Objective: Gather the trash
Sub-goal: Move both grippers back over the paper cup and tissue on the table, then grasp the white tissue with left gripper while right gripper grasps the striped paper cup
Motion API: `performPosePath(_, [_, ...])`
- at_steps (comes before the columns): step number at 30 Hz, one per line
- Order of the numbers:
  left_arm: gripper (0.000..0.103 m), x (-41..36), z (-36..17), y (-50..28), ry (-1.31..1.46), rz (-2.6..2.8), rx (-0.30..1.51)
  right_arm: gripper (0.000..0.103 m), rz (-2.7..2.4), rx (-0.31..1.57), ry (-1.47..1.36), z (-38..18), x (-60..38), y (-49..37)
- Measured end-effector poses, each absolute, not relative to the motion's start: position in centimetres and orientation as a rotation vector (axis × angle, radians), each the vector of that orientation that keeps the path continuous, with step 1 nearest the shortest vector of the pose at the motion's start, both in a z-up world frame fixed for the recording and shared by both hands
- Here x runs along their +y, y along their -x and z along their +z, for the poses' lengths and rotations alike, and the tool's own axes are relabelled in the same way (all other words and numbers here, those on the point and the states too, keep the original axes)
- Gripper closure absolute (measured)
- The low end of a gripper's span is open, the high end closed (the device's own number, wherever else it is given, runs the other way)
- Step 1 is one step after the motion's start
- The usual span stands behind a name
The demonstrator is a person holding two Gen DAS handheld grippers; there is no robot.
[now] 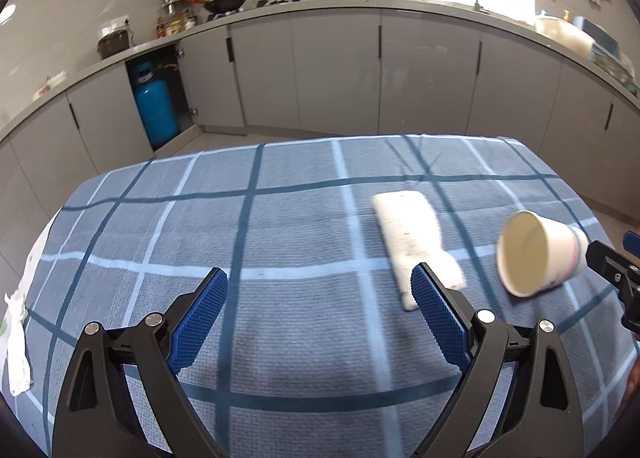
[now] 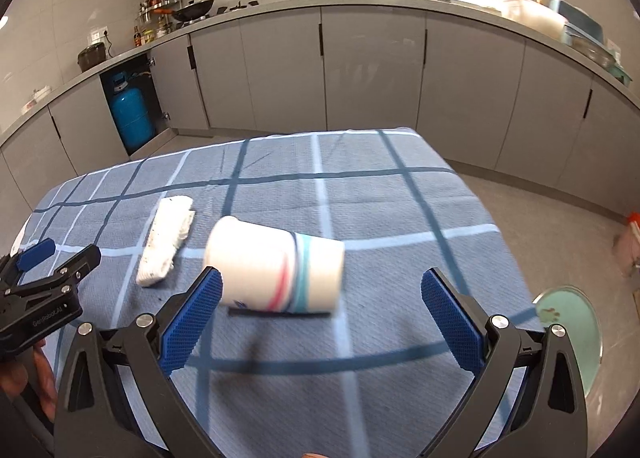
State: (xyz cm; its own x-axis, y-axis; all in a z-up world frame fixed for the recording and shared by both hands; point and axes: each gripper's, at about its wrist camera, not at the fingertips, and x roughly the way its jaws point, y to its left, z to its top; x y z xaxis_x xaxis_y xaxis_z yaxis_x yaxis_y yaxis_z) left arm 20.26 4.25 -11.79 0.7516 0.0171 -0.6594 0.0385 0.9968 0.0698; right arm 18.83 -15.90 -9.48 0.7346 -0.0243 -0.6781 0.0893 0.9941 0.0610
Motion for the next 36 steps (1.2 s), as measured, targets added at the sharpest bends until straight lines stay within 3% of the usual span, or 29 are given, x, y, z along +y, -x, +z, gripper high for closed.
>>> performPosePath(22, [0.012,5.0,-13.3,-21.5,-0.036,-0.025,0.761,0.005,-0.04,0.815,-0.103,-12.2,-14.0,-22.2])
performPosePath(24, [0.012,4.8,-13.3,-21.5,-0.04,-0.03,0.764,0.016,-0.019,0.817,-0.11,-12.1,-14.1,-22.1])
performPosePath(36, [0.012,0.0,-12.5,-22.7,-0.086,-0.104,0.764,0.016,-0.153,0.735,-0.063,-11.3,-16.4,-19.7])
